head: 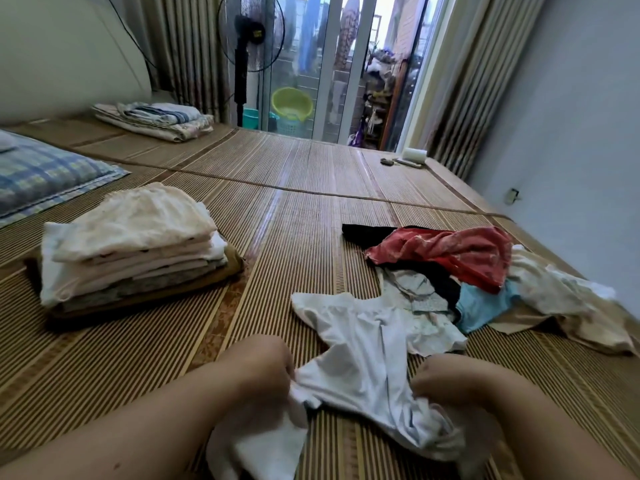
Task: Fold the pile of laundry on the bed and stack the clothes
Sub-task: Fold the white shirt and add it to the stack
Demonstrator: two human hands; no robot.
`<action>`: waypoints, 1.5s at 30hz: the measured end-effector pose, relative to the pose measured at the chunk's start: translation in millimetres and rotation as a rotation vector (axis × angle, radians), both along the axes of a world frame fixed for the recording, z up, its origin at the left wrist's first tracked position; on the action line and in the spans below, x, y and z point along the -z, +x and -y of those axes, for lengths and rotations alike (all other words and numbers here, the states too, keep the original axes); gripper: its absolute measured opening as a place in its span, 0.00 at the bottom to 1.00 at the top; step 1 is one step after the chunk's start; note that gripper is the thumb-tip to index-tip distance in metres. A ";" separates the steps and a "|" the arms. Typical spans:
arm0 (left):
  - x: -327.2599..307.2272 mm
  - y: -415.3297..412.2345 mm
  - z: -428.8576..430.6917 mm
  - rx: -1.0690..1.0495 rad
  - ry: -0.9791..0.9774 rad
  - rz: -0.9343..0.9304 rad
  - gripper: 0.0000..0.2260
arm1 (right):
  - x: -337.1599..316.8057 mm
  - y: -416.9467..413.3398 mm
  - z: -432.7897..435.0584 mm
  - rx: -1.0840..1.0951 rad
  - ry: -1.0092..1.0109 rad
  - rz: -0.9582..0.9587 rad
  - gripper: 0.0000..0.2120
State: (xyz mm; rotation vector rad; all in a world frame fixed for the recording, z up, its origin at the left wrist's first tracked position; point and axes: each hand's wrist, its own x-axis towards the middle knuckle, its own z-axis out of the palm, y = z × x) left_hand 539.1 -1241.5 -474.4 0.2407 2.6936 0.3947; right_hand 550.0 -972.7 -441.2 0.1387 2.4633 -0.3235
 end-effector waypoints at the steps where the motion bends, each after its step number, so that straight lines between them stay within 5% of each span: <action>1: -3.9 1.7 -0.1 0.022 -0.078 0.052 0.06 | 2.1 3.0 -2.2 0.036 0.035 -0.033 0.09; 3: -9.7 4.1 0.8 0.100 -0.245 0.154 0.04 | 5.8 4.9 2.6 0.138 0.019 -0.231 0.11; 6: -14.5 6.1 3.3 0.142 -0.323 0.224 0.07 | 16.9 4.3 20.6 0.079 -0.120 -0.483 0.27; 8: -12.0 6.5 3.8 0.109 -0.239 0.212 0.08 | 28.6 4.9 37.1 -0.087 -0.101 -0.432 0.32; 12: -3.6 6.0 -1.0 -0.116 0.134 0.049 0.06 | 41.4 -0.7 57.8 -0.364 0.114 -0.431 0.22; 17: 4.6 -0.3 -9.4 -0.268 0.483 -0.032 0.36 | 8.2 8.8 60.0 -0.373 -0.118 -0.096 0.12; 20: 11.9 -9.2 -21.3 -0.333 0.564 -0.033 0.42 | -14.5 19.1 55.3 -0.440 -0.153 0.101 0.11; 23: 19.2 -12.6 -34.1 -0.333 0.490 -0.116 0.38 | -15.7 18.4 46.6 -0.282 -0.293 0.104 0.06; 25: 21.0 -12.5 -37.8 -0.322 0.442 -0.148 0.35 | -4.6 10.4 40.8 -0.089 -0.307 -0.165 0.07; 27: 17.4 -14.9 -37.8 -0.313 0.527 -0.087 0.35 | 7.2 2.4 32.2 0.048 -0.167 -0.409 0.16; 29: 11.8 -16.4 -31.6 -0.305 0.667 0.033 0.35 | 23.1 -2.1 26.0 0.003 0.042 -0.432 0.30; 31: 5.9 -17.1 -24.1 -0.357 0.807 0.177 0.30 | 32.4 -4.1 23.7 -0.006 0.089 -0.405 0.31; 34: 0.4 -12.6 -15.8 -0.427 0.887 0.292 0.12 | 29.9 -5.6 23.1 0.006 -0.022 -0.333 0.15; 36: 3.5 -10.3 -11.4 -0.399 0.822 0.280 0.13 | 23.9 -4.7 22.9 0.035 -0.180 -0.269 0.09; 42: -13.3 6.3 1.2 -0.351 0.930 0.044 0.06 | -7.1 11.4 15.0 0.284 -0.629 -0.423 0.05; 45: -38.5 15.6 8.6 -0.357 1.087 -0.054 0.09 | -37.1 27.1 11.0 0.399 -0.800 -0.571 0.12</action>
